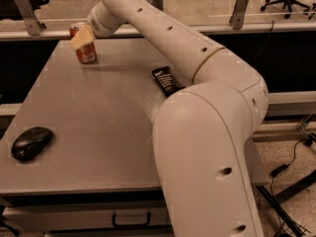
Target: Knock coke can over
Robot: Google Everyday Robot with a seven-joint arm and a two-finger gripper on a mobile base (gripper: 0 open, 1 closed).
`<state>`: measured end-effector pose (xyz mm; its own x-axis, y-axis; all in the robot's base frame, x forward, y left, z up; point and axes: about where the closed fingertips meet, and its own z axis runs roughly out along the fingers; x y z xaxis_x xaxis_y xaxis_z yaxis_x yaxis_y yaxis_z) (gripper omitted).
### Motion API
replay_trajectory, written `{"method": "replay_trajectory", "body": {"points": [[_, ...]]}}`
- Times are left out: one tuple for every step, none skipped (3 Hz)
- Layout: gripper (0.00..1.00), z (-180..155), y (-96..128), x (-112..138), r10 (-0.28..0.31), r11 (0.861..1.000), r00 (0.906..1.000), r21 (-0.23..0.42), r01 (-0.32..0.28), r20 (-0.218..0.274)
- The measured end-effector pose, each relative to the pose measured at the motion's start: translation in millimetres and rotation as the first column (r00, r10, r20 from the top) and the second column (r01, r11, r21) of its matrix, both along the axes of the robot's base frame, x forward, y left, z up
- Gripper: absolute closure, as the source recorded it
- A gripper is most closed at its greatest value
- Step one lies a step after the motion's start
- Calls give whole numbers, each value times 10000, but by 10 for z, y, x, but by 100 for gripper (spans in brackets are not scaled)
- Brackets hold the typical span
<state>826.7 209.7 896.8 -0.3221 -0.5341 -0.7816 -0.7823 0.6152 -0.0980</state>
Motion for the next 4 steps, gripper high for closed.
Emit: {"method": "replay_trajectory", "body": {"points": [[13,-38,117,-36,214,9997,9998,129,-214,-46],[37,-19,193,-63,370,9992,9993,144,-370,-21],[60,33,218,-88,430,9990,9991,82,-430,21],[83,128,208,-143,414,9991,9991,-85,-413,40]]}}
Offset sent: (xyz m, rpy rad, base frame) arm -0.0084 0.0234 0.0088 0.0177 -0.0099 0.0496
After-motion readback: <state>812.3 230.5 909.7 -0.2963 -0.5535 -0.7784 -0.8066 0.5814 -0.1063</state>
